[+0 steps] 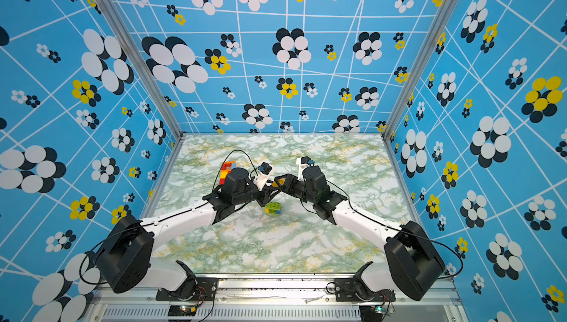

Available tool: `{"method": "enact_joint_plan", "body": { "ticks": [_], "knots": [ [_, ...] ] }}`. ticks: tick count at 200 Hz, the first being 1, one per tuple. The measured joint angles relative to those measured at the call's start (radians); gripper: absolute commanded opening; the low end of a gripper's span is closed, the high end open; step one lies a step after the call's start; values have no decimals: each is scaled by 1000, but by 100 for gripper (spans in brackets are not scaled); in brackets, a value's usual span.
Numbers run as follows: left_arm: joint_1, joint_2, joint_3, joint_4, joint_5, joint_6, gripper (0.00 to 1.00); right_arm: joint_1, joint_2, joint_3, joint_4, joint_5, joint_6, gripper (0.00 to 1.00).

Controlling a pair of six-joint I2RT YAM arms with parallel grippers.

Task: Assemble the letter p with lego
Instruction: Pick up the lego brick from the center of the board.

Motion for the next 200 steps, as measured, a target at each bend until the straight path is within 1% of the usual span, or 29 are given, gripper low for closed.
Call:
{"method": "enact_joint_plan", "body": {
  "ticks": [19, 30, 34, 40, 44, 52, 61, 74, 92, 111, 134, 152, 177, 187, 200],
  "knots": [
    [-1, 0, -3, 3, 1, 0, 28, 0, 0, 0, -11, -3, -8, 34],
    [-1, 0, -6, 6, 4, -5, 32, 0, 0, 0, -14, -5, -16, 31],
    [-1, 0, -7, 7, 4, -6, 35, 0, 0, 0, -14, -6, -20, 30],
    [-1, 0, -8, 10, 3, -8, 42, 0, 0, 0, -15, -5, -24, 28],
    [-1, 0, -10, 11, 3, -8, 51, 0, 0, 1, -16, -5, -25, 28],
    [-2, -2, -15, 14, -6, -11, 63, 4, 0, 6, -30, 3, -33, 27],
    [-2, -7, -22, 18, -19, -10, 71, 12, 0, 15, -51, 24, -53, 27],
    [-2, -21, -35, 19, -41, -22, 77, 31, 0, 38, -96, 74, -89, 26],
    [6, -62, -66, 22, -63, -40, 81, 59, 0, 68, -141, 158, -148, 25],
    [33, -138, -124, 27, -92, -67, 85, 68, 6, 89, -179, 248, -219, 24],
    [95, -256, -199, 14, -163, -120, 88, 67, 56, 123, -212, 364, -301, 24],
    [166, -341, -250, -8, -220, -164, 88, 67, 111, 141, -221, 426, -344, 24],
    [253, -430, -316, -47, -278, -202, 89, 67, 193, 166, -222, 451, -422, 23],
    [264, -453, -343, -56, -296, -212, 89, 66, 218, 176, -219, 443, -479, 24],
    [266, -476, -376, -63, -309, -219, 89, 58, 238, 187, -220, 391, -582, 24]
  ]
}}
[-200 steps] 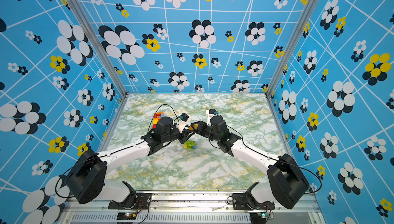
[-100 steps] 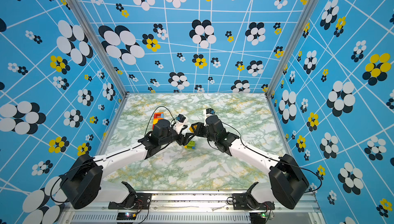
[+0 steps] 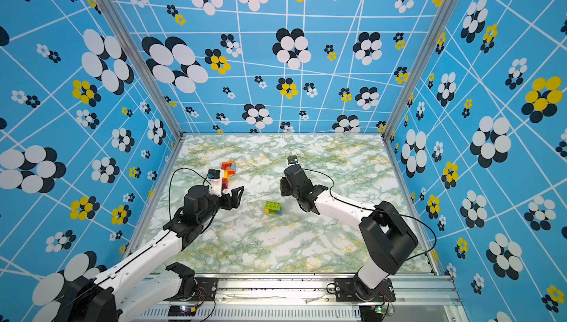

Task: Assemble the letter p with lego
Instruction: Pick up the lego brick from the center of the board, then assemble the lego brick with the lego brick.

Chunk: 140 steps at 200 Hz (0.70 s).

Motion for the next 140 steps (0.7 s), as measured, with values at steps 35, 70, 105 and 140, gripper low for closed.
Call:
{"method": "enact_joint_plan", "body": {
  "ticks": [35, 70, 105, 140],
  "knots": [
    [8, -10, -37, -1, -14, -8, 89, -108, 4, 39, -8, -264, -313, 27],
    [16, -22, -37, 1, -27, -10, 89, -226, 16, 83, -74, -505, -589, 29],
    [21, -31, -38, 2, -33, -10, 90, -238, 122, 187, -170, -654, -817, 25],
    [27, -31, -49, 5, -39, -10, 90, -261, 212, 235, -238, -739, -937, 23]
  ]
}}
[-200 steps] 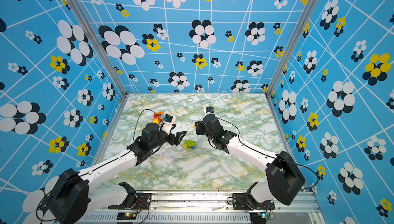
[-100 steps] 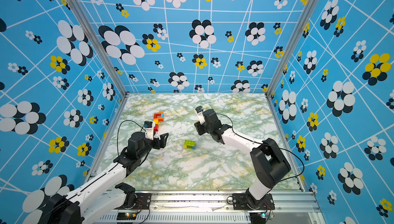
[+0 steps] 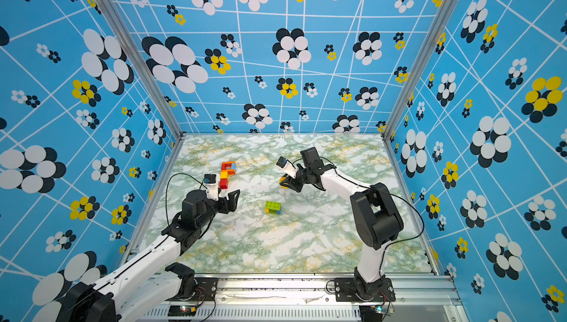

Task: Assemble the letter p with lego
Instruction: Assemble the lego brick with the lego brick.

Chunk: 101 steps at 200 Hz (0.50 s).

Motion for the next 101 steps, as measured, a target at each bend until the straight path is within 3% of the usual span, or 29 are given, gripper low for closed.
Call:
{"method": "enact_joint_plan", "body": {
  "ticks": [34, 60, 80, 101],
  "knots": [
    [11, 15, -5, 23, -2, -6, 90, -24, 26, 16, -24, -31, -26, 21],
    [14, 41, -5, 37, -1, -14, 90, -10, 11, -30, 85, 4, 67, 22],
    [14, 50, -5, 42, -1, -16, 90, 31, -24, -101, 179, 116, 192, 21],
    [16, 50, -5, 48, 1, -21, 90, 118, -38, -122, 258, 342, 348, 19]
  ]
}}
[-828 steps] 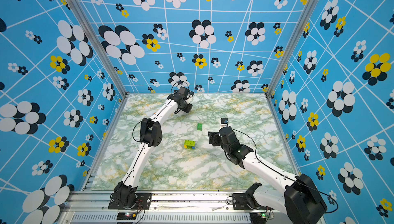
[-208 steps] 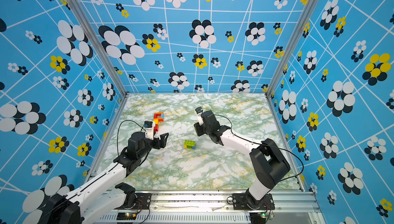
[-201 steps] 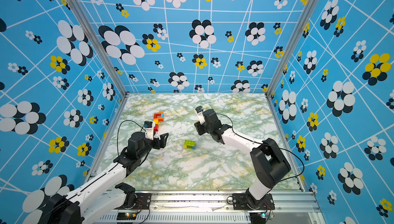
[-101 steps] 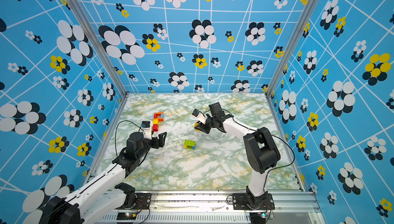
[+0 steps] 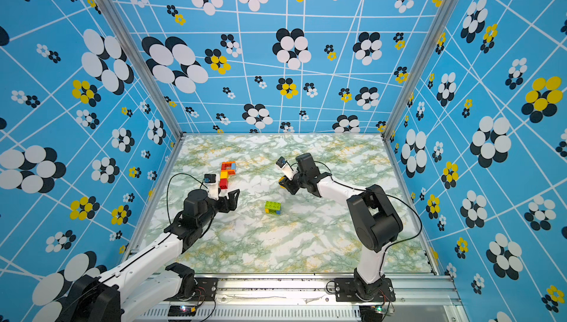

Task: Assemble the letter p with lego
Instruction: Assemble the lego brick with the lego brick.

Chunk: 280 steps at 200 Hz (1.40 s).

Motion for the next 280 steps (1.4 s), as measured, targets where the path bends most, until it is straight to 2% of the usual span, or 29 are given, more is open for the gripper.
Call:
{"method": "enact_joint_plan", "body": {
  "ticks": [44, 85, 116, 182, 251, 280],
  "knots": [
    [5, -1, 0, 2, 13, -11, 90, 138, -14, -26, 97, 441, 299, 18],
    [5, -25, 0, 0, 20, -16, 91, 144, -11, -27, 116, 666, 465, 18],
    [5, -34, 0, -1, 33, -23, 91, 153, 28, -18, 117, 736, 525, 18],
    [5, -75, 0, -26, 51, -34, 91, 178, 109, 41, 109, 783, 610, 18],
    [5, -84, 0, -37, 61, -47, 91, 209, 125, 59, 77, 868, 686, 19],
    [4, -84, 0, -38, 61, -47, 95, 216, 145, 72, 59, 903, 714, 20]
  ]
}}
